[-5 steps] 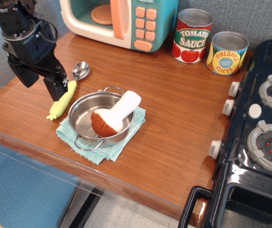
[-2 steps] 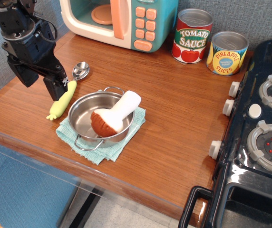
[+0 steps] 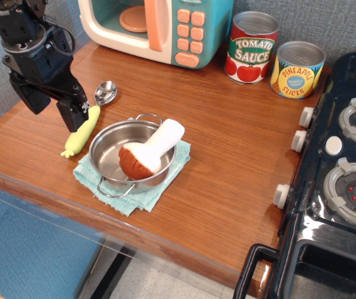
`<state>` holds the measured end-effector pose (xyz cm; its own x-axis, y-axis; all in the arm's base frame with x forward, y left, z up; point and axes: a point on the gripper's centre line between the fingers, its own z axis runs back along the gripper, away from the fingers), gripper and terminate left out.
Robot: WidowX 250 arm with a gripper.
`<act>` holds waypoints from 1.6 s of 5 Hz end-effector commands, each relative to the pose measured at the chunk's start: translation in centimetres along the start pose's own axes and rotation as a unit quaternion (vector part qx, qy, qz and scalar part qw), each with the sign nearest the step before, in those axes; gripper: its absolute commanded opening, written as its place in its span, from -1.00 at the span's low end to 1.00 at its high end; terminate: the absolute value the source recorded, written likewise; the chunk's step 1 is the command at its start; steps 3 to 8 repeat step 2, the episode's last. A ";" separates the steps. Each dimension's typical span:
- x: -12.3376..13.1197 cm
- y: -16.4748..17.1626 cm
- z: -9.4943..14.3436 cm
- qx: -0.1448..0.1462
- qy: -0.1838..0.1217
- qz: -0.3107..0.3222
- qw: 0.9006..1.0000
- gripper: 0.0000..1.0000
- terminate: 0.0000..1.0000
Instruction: Move the spoon directly left of the blue cloth.
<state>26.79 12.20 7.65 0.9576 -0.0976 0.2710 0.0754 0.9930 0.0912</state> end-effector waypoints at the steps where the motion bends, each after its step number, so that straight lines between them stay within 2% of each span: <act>1: -0.6 0.3 1.3 0.012 -0.019 0.000 1.000 1.00 -1.00; 2: -0.6 0.3 1.3 0.012 -0.019 0.000 1.000 1.00 1.00; 8: -0.6 0.3 1.3 0.012 -0.019 0.000 1.000 1.00 1.00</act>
